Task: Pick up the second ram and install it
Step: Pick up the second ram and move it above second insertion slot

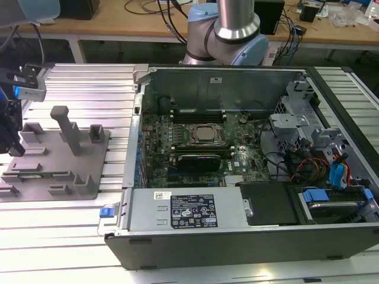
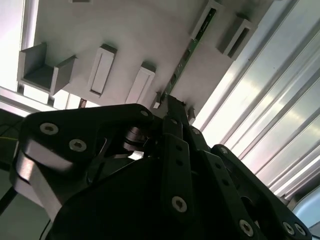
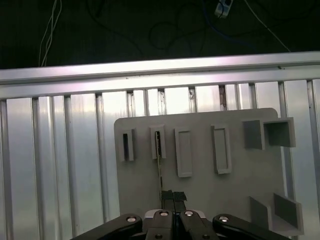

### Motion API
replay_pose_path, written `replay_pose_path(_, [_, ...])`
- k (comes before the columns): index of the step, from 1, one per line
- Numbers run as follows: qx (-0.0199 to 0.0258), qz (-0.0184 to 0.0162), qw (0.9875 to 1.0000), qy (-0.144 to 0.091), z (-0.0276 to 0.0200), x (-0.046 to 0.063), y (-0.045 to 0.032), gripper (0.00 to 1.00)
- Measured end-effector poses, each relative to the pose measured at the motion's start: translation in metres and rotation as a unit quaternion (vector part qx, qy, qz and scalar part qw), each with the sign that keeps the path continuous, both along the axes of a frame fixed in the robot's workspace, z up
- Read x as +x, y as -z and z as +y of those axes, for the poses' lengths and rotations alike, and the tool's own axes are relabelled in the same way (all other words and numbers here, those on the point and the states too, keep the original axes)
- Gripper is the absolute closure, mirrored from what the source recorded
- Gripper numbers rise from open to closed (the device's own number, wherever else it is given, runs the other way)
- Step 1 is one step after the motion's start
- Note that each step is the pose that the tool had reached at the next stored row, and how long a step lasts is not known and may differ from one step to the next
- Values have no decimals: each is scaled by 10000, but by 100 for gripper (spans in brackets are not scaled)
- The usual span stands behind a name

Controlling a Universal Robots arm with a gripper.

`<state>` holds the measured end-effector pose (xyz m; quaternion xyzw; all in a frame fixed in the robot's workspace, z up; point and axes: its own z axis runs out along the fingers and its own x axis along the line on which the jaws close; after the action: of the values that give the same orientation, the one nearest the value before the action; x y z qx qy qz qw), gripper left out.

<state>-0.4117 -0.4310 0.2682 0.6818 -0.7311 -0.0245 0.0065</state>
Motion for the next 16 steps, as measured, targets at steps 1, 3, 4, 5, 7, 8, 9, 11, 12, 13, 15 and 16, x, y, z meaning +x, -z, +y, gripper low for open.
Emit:
replay_pose_path(1, [0, 0, 10000, 0, -7, 0, 18, 92])
replay_pose_path(3, [1, 0, 10000, 1, -18, 0, 51, 92])
replay_pose_path(4, [0, 0, 10000, 0, -23, 0, 70, 92])
replay_pose_path(5, [0, 0, 10000, 0, -26, 0, 82, 92])
replay_pose_path(7, [0, 0, 10000, 0, -31, 0, 111, 92])
replay_pose_path(8, [0, 1, 10000, 0, -33, 0, 117, 92])
replay_pose_path(9, [0, 0, 10000, 0, -35, 0, 126, 92])
replay_pose_path(11, [0, 0, 10000, 0, -40, 0, 150, 92])
replay_pose_path(12, [0, 0, 10000, 0, -42, 0, 156, 92])
replay_pose_path(13, [0, 0, 10000, 0, -43, 0, 161, 92])
replay_pose_path(15, [0, 0, 10000, 0, -45, 0, 178, 92])
replay_pose_path(16, [0, 0, 10000, 0, -46, 0, 183, 92])
